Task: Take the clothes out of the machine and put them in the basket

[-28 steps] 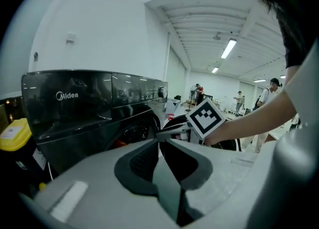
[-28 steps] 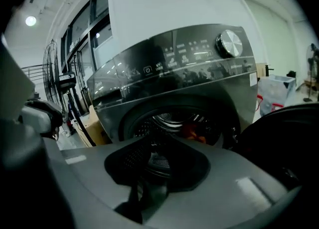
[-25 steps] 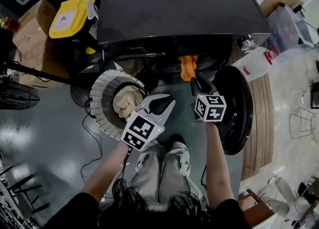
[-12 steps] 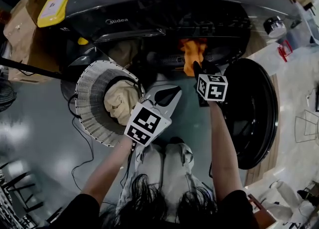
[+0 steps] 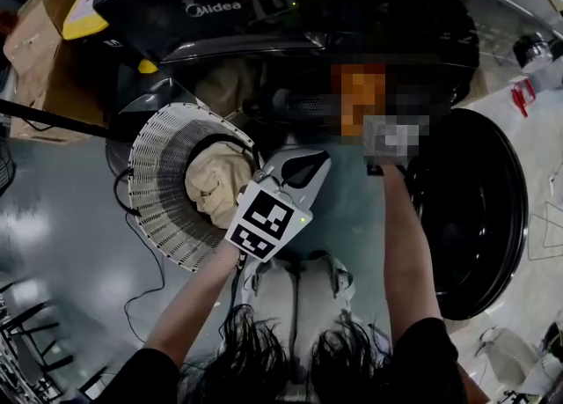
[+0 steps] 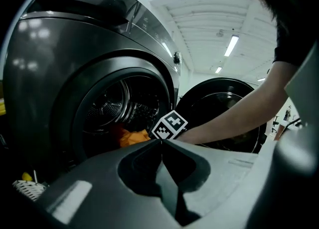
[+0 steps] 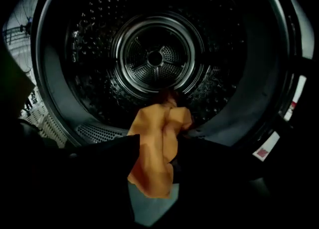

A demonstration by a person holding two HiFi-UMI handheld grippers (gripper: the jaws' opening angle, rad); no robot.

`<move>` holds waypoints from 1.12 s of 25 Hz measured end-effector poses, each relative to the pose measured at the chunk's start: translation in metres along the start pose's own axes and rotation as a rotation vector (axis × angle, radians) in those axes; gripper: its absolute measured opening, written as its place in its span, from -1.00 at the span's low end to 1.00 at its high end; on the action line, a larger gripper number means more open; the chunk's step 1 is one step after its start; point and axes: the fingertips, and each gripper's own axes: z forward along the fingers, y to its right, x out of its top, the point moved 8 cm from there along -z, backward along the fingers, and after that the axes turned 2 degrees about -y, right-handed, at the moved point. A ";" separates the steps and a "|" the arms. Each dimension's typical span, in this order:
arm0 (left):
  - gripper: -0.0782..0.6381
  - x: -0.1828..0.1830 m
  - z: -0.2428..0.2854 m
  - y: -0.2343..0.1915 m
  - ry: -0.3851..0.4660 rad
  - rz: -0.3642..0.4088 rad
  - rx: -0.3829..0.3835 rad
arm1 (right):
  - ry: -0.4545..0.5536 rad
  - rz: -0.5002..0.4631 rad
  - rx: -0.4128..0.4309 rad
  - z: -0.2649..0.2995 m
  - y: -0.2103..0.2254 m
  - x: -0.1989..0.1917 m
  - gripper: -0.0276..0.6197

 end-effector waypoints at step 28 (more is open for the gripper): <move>-0.75 0.099 -0.078 0.032 -0.046 -0.051 0.046 | 0.066 -0.002 0.229 -0.162 -0.064 0.046 -0.78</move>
